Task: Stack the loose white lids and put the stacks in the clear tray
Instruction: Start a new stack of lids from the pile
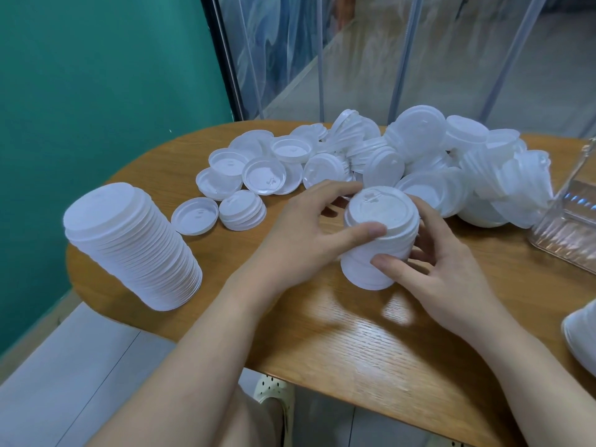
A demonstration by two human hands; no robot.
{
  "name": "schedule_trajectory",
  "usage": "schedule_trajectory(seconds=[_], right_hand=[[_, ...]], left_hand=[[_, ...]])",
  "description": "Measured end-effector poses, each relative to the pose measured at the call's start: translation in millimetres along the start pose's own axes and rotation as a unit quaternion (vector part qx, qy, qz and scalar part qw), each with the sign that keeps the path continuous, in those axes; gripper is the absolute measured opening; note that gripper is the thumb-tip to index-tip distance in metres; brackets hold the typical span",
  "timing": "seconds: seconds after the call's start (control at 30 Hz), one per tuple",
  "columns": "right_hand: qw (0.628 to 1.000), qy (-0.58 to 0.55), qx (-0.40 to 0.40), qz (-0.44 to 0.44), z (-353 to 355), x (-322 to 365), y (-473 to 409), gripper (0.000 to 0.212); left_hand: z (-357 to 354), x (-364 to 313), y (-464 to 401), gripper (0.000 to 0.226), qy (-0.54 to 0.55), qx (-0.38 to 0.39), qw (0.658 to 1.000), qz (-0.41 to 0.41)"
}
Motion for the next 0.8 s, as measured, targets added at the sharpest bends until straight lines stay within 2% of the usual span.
schedule_trajectory(seconds=[0.13, 0.23, 0.33, 0.43, 0.53, 0.7, 0.8], right_hand=[[1.000, 0.006, -0.003, -0.006, -0.3, 1.7, -0.5, 0.072], [1.000, 0.011, 0.000, -0.014, -1.5, 2.9, -0.5, 0.074], [1.000, 0.009, 0.001, -0.020, -2.2, 3.6, -0.6, 0.074], [1.000, 0.006, 0.002, -0.023, -2.6, 3.1, -0.8, 0.078], [1.000, 0.003, 0.008, -0.025, -3.0, 3.6, -0.3, 0.081], [1.000, 0.004, 0.015, -0.025, -6.6, 4.7, 0.5, 0.082], [0.999, 0.012, 0.021, -0.023, -8.4, 6.4, 1.1, 0.083]], left_hand=[[12.2, 17.1, 0.9, 0.030, 0.006, -0.059, 0.998, 0.025], [24.8, 39.0, 2.4, 0.030, -0.109, -0.102, 0.988, 0.045], [33.9, 66.3, 2.2, 0.041, -0.235, -0.144, 0.956, 0.099], [41.6, 86.8, 4.1, 0.059, -0.281, -0.159, 0.927, 0.189], [45.1, 98.3, 5.6, 0.062, -0.322, -0.154, 0.907, 0.225], [43.1, 97.8, 6.5, 0.051, -0.337, -0.154, 0.905, 0.211], [40.0, 94.8, 11.0, 0.046, -0.288, -0.157, 0.923, 0.199]])
Point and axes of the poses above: each hand's wrist, its own y-axis away from the middle knuckle, its own z-axis out of the back of the hand, x = y × z, the point moved 2 cm from there along -y, towards the middle knuckle, and after that the axes turned 3 degrees about z, right-handed, at the moved point
